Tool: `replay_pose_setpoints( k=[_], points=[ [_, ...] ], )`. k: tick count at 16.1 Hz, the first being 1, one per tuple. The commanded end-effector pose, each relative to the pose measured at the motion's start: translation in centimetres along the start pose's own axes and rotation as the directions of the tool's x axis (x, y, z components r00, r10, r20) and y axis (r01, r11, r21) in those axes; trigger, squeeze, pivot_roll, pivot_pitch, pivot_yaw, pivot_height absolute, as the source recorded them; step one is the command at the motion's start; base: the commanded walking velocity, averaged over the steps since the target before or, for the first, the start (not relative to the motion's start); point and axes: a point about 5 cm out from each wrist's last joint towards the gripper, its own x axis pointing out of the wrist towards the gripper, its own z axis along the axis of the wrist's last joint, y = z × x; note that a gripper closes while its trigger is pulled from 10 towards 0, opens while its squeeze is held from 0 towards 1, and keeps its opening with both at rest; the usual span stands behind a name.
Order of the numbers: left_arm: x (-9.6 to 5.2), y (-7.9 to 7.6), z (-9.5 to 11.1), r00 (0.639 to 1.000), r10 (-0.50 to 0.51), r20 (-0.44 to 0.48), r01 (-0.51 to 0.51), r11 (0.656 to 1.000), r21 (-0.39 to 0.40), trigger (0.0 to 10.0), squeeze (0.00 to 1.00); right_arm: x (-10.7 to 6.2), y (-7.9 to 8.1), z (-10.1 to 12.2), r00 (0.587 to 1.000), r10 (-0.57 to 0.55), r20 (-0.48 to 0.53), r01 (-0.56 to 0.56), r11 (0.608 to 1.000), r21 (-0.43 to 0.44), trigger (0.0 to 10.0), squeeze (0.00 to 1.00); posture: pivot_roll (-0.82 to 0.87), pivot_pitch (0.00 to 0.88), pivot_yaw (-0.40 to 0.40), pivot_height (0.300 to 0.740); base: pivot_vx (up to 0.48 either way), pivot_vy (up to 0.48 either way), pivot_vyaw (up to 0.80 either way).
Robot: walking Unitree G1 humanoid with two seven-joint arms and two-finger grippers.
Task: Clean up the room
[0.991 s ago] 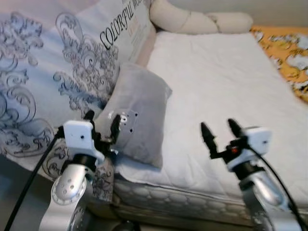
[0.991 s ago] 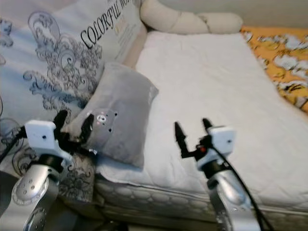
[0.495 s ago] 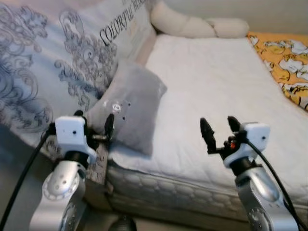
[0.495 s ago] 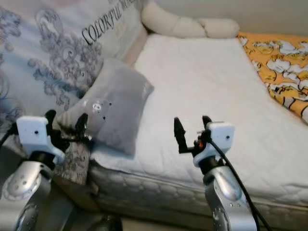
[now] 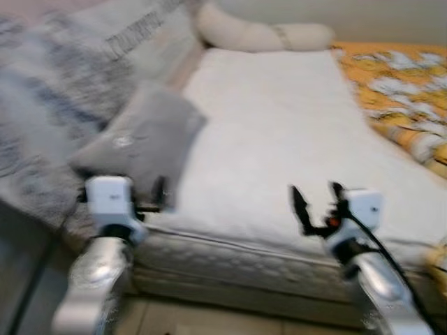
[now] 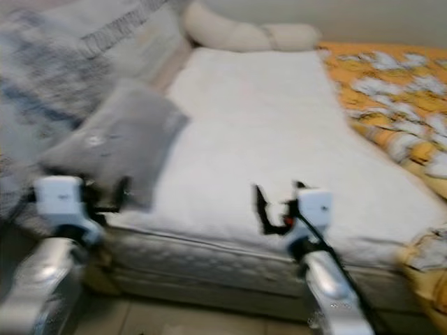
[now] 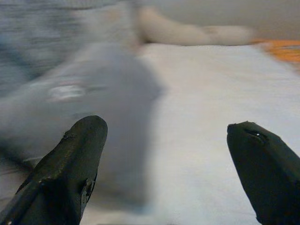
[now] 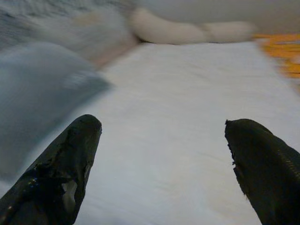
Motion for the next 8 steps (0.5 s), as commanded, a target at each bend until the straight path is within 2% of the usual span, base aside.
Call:
replay_pose_setpoints(
  k=[1,4,8],
  points=[
    [0.2,0.5,0.2,1.000,0.009,0.014,-0.009,0.999,0.031,10.0,1.00,0.5,0.5,0.0,1.000,0.007,-0.005,-0.007,1.000,-0.008,10.0,1.00,-0.05,0.000,0.045,0.740,0.000,-0.480,0.00],
    [0.5,0.5,-0.6,1.000,0.004,-0.012,-0.003,0.999,0.052,10.0,1.00,1.1,0.5,-0.3,1.000,-0.015,-0.015,0.014,0.999,-0.038,10.0,1.00,-0.05,0.000,0.042,0.740,0.000,-0.480,0.00],
    [0.9,0.3,-0.9,1.000,-0.004,-0.019,0.005,0.999,0.050,10.0,1.00,1.2,0.2,-1.1,0.999,-0.005,-0.040,0.004,1.000,-0.014,10.0,1.00,-0.04,0.000,0.041,0.740,0.000,-0.480,0.00]
  ],
)
